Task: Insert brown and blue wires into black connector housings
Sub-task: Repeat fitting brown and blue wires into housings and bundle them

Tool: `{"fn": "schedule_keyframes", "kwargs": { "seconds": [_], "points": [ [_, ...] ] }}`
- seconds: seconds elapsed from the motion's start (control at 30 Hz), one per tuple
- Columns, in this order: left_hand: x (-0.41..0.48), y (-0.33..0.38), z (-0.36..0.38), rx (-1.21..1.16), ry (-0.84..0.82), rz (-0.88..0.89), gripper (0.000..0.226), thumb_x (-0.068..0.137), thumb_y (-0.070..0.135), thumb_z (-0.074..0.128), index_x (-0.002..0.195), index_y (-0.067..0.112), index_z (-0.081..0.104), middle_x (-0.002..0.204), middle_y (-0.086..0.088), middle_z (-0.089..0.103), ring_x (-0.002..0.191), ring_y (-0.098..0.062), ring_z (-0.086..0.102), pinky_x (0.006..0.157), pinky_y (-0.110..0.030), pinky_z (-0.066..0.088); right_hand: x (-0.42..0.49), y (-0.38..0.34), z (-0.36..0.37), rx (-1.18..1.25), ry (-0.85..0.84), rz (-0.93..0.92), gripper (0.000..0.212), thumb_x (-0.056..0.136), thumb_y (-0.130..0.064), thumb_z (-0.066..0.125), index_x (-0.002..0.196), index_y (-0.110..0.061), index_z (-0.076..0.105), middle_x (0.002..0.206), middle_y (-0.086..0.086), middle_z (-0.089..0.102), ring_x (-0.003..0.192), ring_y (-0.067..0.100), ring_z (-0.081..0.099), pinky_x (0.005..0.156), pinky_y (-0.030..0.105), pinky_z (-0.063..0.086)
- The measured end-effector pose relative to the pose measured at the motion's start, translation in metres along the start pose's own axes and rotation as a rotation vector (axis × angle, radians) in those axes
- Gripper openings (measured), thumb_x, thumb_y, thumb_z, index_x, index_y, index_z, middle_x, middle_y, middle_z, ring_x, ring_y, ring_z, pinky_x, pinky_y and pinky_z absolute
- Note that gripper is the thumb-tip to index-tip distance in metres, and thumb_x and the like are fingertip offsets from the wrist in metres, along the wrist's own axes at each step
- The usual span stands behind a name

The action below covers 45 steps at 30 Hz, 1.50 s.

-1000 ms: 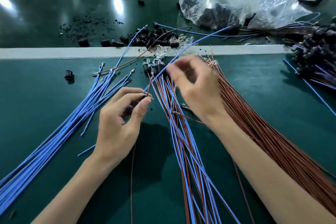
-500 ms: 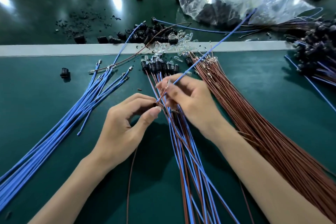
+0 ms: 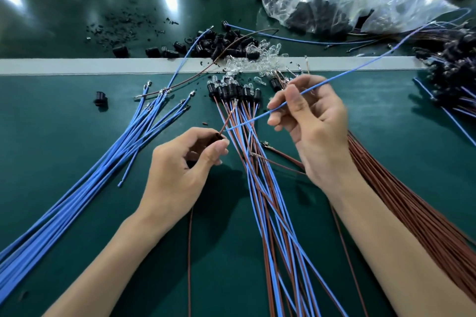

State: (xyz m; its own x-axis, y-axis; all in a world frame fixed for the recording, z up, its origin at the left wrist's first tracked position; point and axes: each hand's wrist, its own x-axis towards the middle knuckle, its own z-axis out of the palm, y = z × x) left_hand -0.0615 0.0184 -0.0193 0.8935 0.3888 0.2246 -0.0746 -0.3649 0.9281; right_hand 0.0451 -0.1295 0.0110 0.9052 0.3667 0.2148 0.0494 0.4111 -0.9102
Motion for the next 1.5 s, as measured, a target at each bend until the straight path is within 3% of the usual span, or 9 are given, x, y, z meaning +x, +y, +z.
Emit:
{"fn": "schedule_keyframes", "kwargs": {
  "seconds": [0.43, 0.7, 0.97, 1.27, 1.5],
  "points": [
    [0.001, -0.001, -0.001, 0.027, -0.031, 0.02, 0.014, 0.08, 0.048, 0.06, 0.088, 0.037, 0.063, 0.076, 0.005, 0.07, 0.064, -0.009, 0.066, 0.066, -0.026, 0.054, 0.002, 0.002, -0.003, -0.063, 0.016, -0.039, 0.006, 0.093, -0.009, 0.05, 0.089, -0.013, 0.051, 0.069, -0.001, 0.067, 0.053, 0.012, 0.061, 0.053, 0.018, 0.048],
    [0.0, 0.0, 0.0, 0.028, -0.067, 0.037, 0.015, 0.079, 0.044, 0.062, 0.089, 0.033, 0.065, 0.073, 0.002, 0.07, 0.065, -0.011, 0.067, 0.066, -0.025, 0.053, 0.001, 0.003, -0.002, -0.112, 0.038, -0.043, 0.009, 0.094, -0.008, 0.051, 0.088, -0.015, 0.052, 0.069, -0.002, 0.067, 0.055, 0.01, 0.063, 0.054, 0.017, 0.049],
    [0.0, 0.0, 0.0, 0.059, -0.083, 0.069, 0.012, 0.082, 0.039, 0.063, 0.086, 0.028, 0.066, 0.068, 0.005, 0.067, 0.06, -0.006, 0.063, 0.063, -0.013, 0.048, -0.004, 0.009, 0.001, -0.197, -0.108, 0.102, 0.011, 0.092, -0.002, 0.055, 0.087, -0.012, 0.055, 0.067, 0.001, 0.067, 0.054, 0.011, 0.064, 0.053, 0.017, 0.05],
    [-0.002, 0.004, 0.001, 0.003, -0.152, 0.038, 0.008, 0.08, 0.032, 0.063, 0.087, 0.031, 0.066, 0.075, 0.008, 0.072, 0.057, -0.006, 0.064, 0.061, -0.016, 0.051, -0.008, 0.008, 0.003, -0.202, -0.122, 0.067, 0.012, 0.088, -0.002, 0.06, 0.082, -0.012, 0.06, 0.066, 0.003, 0.069, 0.05, 0.011, 0.061, 0.051, 0.018, 0.049],
    [-0.001, 0.009, 0.001, -0.032, -0.181, -0.002, 0.011, 0.084, 0.027, 0.058, 0.087, 0.025, 0.068, 0.075, 0.012, 0.072, 0.058, 0.0, 0.063, 0.06, -0.007, 0.045, -0.01, 0.009, 0.003, -0.256, -0.111, 0.067, 0.009, 0.082, -0.002, 0.068, 0.077, -0.01, 0.067, 0.07, 0.007, 0.071, 0.055, 0.005, 0.061, 0.056, 0.014, 0.047]
  ]
}}
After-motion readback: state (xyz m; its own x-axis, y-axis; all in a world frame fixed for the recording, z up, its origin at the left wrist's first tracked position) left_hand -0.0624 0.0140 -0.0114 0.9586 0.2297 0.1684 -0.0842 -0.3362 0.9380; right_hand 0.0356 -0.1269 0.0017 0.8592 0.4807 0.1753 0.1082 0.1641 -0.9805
